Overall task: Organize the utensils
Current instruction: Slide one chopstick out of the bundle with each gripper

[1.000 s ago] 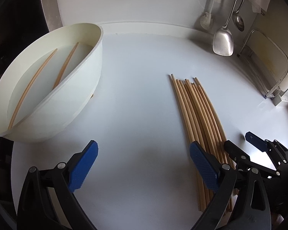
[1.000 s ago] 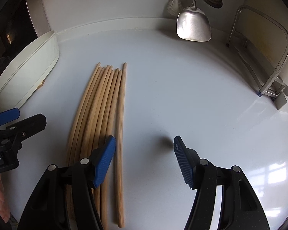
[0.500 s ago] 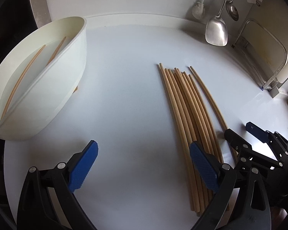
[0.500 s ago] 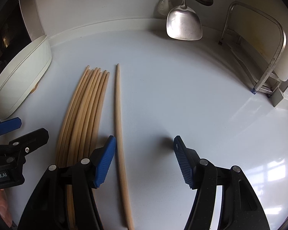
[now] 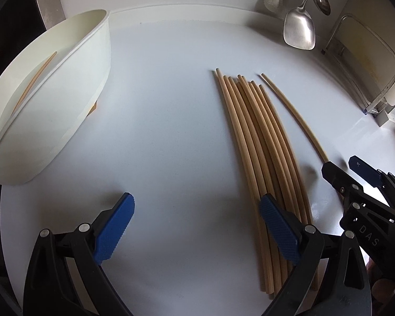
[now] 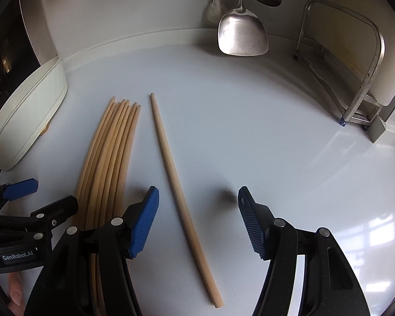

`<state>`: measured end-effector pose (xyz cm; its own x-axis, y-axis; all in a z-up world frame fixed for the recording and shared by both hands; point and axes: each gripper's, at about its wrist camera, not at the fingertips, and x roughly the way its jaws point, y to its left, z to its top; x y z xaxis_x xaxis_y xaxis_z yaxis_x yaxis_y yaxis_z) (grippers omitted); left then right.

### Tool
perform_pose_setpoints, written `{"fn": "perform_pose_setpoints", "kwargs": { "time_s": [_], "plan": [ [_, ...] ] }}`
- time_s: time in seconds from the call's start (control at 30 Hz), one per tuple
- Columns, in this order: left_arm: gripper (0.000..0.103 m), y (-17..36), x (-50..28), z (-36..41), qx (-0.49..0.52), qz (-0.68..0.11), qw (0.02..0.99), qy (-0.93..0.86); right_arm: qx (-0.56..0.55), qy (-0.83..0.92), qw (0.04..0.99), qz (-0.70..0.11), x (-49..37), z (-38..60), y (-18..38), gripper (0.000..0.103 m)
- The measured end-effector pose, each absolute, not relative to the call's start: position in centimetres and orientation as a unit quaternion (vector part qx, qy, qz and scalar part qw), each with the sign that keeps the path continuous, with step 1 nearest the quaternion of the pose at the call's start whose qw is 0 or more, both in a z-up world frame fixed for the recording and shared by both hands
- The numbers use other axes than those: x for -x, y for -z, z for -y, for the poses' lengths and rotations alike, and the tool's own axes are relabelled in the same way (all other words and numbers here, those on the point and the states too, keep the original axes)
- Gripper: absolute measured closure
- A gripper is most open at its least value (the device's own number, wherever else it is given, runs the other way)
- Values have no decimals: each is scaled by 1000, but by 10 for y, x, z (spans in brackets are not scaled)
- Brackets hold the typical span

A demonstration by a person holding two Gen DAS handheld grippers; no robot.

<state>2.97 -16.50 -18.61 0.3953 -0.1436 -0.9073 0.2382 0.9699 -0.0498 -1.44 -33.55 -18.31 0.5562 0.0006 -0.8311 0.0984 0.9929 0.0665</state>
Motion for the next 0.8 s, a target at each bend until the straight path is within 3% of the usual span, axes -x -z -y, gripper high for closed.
{"fn": "perform_pose_setpoints", "kwargs": {
  "time_s": [0.73,0.8],
  "plan": [
    [6,186,-46,161,-57,-533,840,81,-28,29,884,-466,8,329,188,44],
    [12,185,-45,157,-56,-523,848,75,-29,24,884,-466,9,327,188,48]
  ]
}}
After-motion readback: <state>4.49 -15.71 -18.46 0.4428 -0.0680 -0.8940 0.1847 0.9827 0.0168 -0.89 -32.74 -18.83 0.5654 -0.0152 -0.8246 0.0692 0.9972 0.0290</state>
